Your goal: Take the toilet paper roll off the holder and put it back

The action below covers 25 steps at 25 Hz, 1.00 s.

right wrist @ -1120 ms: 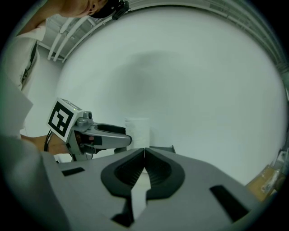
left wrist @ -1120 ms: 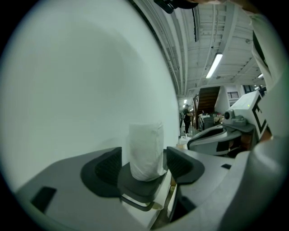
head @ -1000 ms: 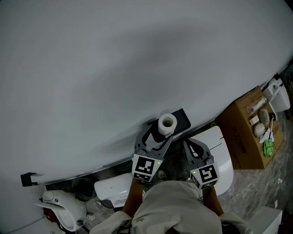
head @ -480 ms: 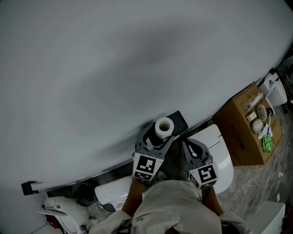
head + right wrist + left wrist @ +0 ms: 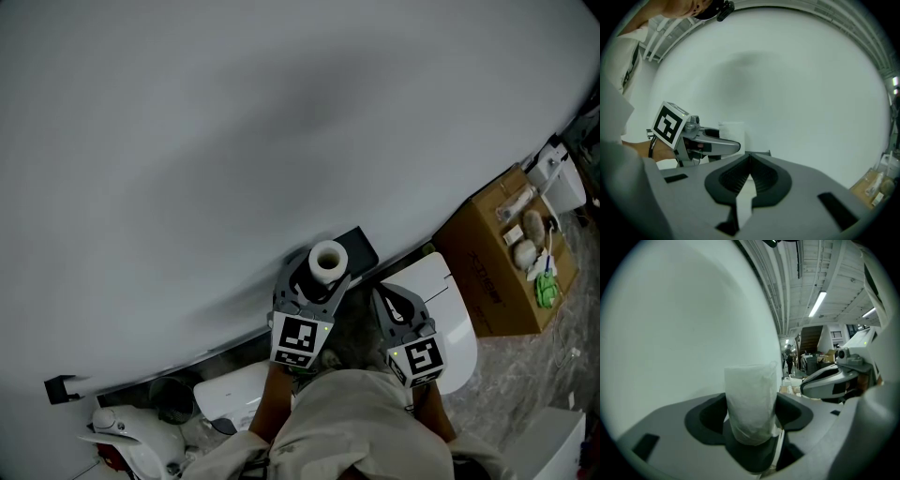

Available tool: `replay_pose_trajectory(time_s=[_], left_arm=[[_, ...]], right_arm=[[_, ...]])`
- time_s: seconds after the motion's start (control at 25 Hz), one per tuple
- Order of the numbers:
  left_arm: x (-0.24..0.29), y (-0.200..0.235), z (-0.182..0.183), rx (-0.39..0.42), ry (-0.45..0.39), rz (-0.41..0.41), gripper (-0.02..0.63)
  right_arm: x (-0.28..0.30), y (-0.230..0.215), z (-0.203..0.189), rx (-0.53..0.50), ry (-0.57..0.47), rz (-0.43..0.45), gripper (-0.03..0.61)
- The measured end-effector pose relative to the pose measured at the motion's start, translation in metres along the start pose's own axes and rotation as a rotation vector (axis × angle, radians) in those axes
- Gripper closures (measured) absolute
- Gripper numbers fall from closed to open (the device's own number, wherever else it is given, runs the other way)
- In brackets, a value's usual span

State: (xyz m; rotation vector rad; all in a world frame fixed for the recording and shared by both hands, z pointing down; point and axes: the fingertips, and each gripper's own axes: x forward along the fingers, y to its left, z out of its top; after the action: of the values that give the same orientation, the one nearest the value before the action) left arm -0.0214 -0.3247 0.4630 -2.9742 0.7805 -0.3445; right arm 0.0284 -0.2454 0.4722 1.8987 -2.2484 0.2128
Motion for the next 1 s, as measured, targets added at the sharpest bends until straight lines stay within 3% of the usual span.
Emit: replay_pose_trajectory(time_s=[1.0], left_arm=[[-0.004,-0.001,0.002,0.019,-0.002,0.065,0.302]], right_arm=[[-0.017,-0.002,0.004,-0.015,-0.008,0.017,0.58]])
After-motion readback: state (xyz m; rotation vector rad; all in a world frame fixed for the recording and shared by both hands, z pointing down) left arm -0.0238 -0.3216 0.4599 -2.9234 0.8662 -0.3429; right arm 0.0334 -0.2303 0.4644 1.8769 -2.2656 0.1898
